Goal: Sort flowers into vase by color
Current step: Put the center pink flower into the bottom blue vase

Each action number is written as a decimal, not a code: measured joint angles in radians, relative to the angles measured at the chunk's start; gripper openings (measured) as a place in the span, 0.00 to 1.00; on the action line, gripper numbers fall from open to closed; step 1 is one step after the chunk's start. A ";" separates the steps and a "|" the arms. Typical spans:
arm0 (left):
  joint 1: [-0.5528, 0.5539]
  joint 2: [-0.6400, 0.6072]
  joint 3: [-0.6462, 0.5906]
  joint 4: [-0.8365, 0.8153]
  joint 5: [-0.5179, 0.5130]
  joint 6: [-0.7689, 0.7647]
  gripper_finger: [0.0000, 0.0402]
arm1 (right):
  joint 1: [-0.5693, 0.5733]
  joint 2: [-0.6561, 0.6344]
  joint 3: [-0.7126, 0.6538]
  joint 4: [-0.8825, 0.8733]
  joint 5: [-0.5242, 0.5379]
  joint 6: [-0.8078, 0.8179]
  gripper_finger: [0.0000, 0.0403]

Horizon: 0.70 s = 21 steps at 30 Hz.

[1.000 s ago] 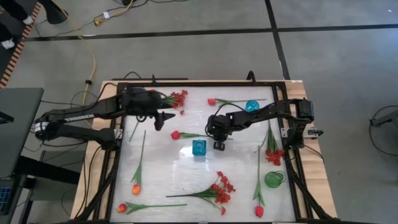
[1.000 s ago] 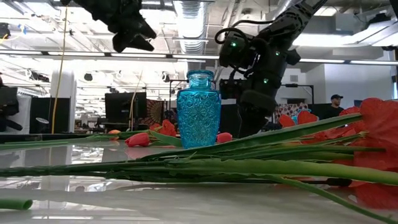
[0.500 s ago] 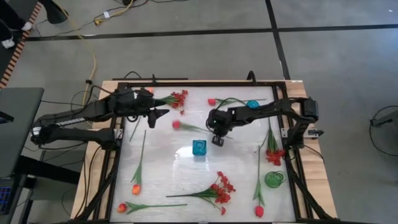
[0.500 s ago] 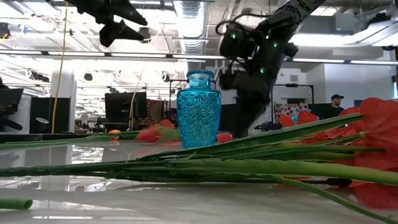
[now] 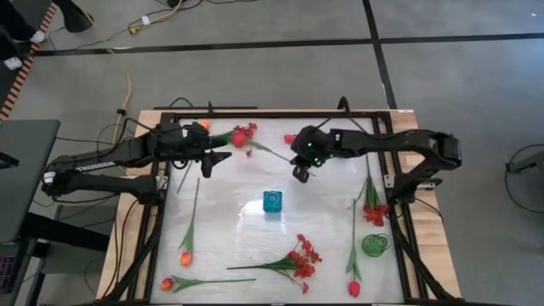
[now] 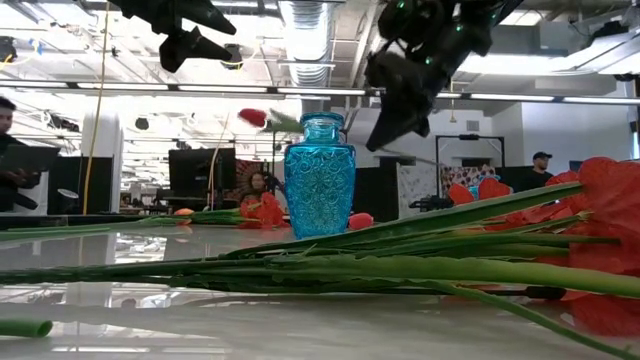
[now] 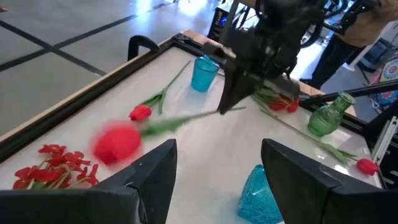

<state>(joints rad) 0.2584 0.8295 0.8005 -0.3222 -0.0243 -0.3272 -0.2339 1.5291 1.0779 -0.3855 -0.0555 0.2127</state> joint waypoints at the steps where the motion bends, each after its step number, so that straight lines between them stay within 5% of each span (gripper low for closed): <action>1: 0.000 0.000 0.000 0.000 -0.001 -0.001 0.55 | -0.006 -0.009 0.000 0.000 0.001 0.000 0.04; 9: -0.004 0.002 -0.009 0.038 -0.008 -0.051 0.55 | -0.013 -0.010 -0.005 0.032 0.001 0.011 0.04; 21: -0.052 0.029 -0.355 0.715 -0.102 -0.296 0.55 | -0.006 -0.005 -0.005 0.474 -0.084 0.193 0.04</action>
<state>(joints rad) 0.2061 0.8589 0.4452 0.3928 -0.1264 -0.6228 -0.2394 1.5245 1.0725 0.0883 -0.1392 0.4056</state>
